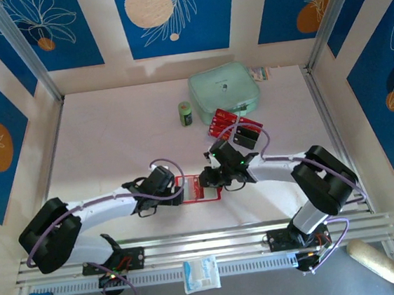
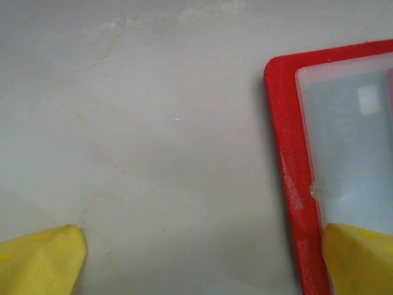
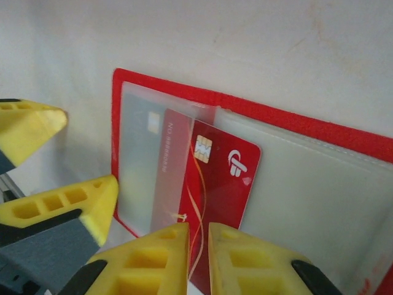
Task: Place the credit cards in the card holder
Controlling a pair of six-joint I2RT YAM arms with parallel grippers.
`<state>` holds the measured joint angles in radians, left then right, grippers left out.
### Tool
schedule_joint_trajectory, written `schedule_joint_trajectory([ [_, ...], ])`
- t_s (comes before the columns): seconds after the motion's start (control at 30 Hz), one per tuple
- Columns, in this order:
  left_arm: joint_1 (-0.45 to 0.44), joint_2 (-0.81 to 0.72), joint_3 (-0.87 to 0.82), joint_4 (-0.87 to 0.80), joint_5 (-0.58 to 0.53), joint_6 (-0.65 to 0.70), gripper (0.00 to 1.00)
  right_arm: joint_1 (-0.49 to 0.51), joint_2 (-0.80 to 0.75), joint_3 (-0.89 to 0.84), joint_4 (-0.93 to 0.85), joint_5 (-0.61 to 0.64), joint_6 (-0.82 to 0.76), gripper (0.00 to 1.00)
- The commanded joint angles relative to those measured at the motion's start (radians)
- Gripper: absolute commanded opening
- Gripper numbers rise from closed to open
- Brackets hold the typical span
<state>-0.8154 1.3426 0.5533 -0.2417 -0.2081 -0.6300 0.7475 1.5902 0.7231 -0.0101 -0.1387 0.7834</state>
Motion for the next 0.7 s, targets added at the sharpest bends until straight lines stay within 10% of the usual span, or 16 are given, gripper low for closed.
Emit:
schedule_joint_trajectory([
  [0.0,0.010,0.021,-0.029,0.002,-0.002,-0.017,1.00,0.015,0.045,0.041,-0.033,-0.007,-0.028,0.15],
  [0.67,0.018,-0.105,0.009,-0.083,-0.050,-0.034,1.00,0.067,0.058,0.169,-0.132,-0.001,-0.032,0.09],
])
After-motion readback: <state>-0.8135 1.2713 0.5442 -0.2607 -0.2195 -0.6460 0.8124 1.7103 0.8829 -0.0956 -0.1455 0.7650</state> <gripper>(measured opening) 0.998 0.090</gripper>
